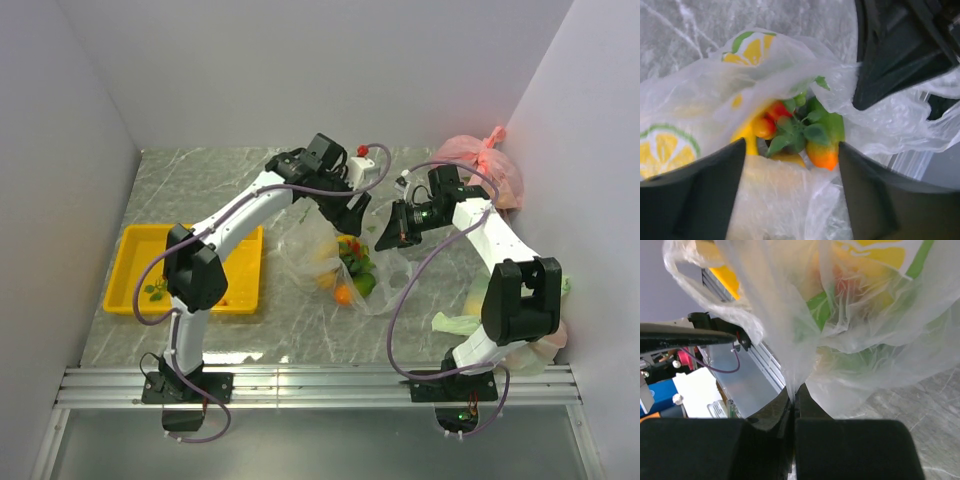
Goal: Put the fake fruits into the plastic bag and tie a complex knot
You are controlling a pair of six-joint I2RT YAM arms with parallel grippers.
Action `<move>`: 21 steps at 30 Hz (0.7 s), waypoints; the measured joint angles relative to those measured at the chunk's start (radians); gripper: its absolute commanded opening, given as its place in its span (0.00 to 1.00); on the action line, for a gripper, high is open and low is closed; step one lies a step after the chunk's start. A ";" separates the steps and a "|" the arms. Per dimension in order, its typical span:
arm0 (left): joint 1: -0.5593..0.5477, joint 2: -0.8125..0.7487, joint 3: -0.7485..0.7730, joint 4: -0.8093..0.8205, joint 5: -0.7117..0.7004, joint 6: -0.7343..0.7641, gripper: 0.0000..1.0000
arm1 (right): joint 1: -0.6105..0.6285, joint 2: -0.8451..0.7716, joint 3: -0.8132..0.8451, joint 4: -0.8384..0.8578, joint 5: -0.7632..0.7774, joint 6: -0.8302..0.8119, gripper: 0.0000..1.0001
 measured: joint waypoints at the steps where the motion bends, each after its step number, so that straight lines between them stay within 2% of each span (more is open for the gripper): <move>1: 0.000 0.004 0.003 0.003 -0.011 -0.003 0.87 | 0.000 -0.001 0.000 0.000 0.000 0.003 0.00; 6: 0.030 -0.012 0.067 -0.035 -0.003 -0.006 0.87 | 0.000 -0.001 0.000 0.005 0.000 0.010 0.00; 8: 0.075 -0.063 0.037 -0.049 0.024 -0.005 0.88 | 0.000 -0.001 0.000 0.006 0.001 0.010 0.00; 11: 0.238 -0.213 -0.074 -0.111 0.053 0.028 0.85 | 0.000 -0.001 0.000 0.010 0.002 0.010 0.00; 15: 0.549 -0.361 -0.179 -0.217 0.048 0.144 0.83 | 0.000 -0.001 -0.001 0.020 0.010 0.010 0.00; 17: 0.688 -0.398 -0.243 -0.277 0.016 0.203 0.84 | 0.000 -0.001 -0.003 0.023 0.018 0.010 0.00; 21: 0.875 -0.397 -0.359 -0.353 -0.061 0.299 0.82 | 0.000 0.000 -0.014 0.027 0.031 0.009 0.00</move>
